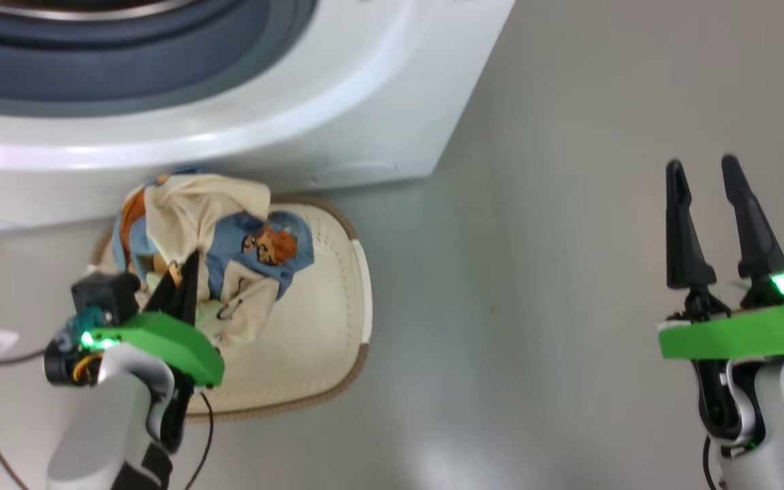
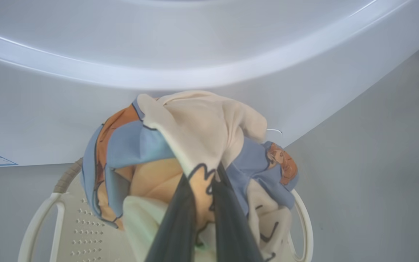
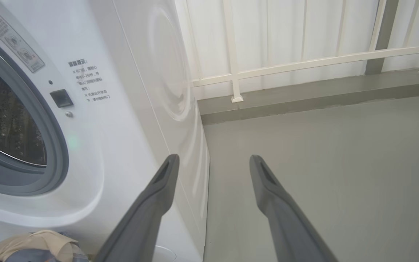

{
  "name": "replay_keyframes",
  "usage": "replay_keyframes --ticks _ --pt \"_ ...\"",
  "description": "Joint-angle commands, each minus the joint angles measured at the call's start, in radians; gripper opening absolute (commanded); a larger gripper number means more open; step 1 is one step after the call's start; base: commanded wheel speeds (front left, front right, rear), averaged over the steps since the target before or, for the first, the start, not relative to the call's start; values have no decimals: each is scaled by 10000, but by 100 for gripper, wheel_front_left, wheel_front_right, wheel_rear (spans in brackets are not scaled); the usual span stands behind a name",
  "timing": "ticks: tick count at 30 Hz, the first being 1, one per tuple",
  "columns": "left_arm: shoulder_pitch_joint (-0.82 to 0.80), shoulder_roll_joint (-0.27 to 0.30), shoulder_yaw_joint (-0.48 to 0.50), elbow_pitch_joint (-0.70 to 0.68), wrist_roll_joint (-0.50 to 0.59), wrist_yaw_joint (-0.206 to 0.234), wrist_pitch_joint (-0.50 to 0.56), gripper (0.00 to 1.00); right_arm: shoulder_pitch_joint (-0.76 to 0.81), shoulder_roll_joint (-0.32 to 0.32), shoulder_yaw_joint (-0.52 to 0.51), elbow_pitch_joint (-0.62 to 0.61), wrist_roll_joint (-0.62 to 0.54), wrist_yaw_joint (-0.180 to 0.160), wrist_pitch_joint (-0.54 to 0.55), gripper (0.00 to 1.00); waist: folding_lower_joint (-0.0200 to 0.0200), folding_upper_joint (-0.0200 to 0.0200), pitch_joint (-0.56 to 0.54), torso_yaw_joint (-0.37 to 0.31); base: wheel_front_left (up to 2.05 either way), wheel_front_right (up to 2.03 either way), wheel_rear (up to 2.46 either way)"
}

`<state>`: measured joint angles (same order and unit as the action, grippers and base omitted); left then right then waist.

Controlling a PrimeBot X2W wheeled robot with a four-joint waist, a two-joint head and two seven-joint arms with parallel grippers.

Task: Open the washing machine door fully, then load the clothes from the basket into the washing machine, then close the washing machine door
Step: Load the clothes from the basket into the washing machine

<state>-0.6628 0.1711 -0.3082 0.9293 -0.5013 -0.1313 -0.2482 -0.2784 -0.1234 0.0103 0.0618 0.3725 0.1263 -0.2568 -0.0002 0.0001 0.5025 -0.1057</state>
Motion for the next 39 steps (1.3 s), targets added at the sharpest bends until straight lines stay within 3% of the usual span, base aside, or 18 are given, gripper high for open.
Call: replay_keyframes --ticks 1,22,39 --pt "497 290 452 -530 324 28 -134 0 387 -122 111 -154 10 44 -49 100 2 -1 -1044 380 0 0 0" --pt "3599 -238 2389 -4739 2579 46 -135 0 2177 -259 -210 106 3 44 -49 100 2 -1 -3211 1057 0 0 0" --pt "5218 -590 3277 -7020 3226 97 -135 0 2526 -240 -299 87 -11 44 -49 100 2 -1 -3474 1357 0 0 0"
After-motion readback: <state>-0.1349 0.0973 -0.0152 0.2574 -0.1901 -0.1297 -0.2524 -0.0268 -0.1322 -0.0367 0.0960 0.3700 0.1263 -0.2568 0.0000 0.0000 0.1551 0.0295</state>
